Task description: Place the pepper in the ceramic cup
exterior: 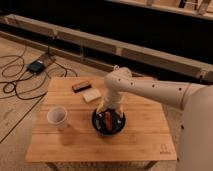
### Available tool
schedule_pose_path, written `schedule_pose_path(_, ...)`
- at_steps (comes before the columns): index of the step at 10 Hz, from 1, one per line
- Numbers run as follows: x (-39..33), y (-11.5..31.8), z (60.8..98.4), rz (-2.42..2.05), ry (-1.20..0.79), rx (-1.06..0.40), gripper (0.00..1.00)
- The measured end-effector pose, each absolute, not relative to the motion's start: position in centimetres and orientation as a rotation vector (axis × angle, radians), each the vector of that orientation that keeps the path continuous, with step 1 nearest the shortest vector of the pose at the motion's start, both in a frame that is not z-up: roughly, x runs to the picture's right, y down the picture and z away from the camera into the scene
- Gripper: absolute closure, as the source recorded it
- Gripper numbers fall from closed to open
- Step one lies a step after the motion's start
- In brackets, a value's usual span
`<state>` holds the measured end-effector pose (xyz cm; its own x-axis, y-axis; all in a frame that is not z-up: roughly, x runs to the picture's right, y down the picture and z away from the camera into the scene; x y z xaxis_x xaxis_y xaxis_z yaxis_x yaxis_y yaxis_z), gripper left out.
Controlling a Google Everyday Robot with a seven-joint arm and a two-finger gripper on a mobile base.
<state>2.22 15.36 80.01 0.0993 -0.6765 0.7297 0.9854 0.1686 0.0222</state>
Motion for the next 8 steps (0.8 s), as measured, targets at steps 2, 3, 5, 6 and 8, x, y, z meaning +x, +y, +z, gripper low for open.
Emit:
schedule_pose_path(2,1.4,16.3,80.3,-1.332,-0.711,-0.562,0.20)
schedule_pose_path(3,1.3,16.5,80.5,-1.333,-0.714,-0.564,0.20)
schedule_pose_path(5,1.3,16.9,81.3,-1.341,-0.720,-0.562,0.20)
schedule_pose_path(6,1.5,17.1,81.7,-1.345,-0.722,-0.565,0.20)
schedule_pose_path(8,2.0,17.5,82.6,-1.347,-0.721,-0.572,0.20)
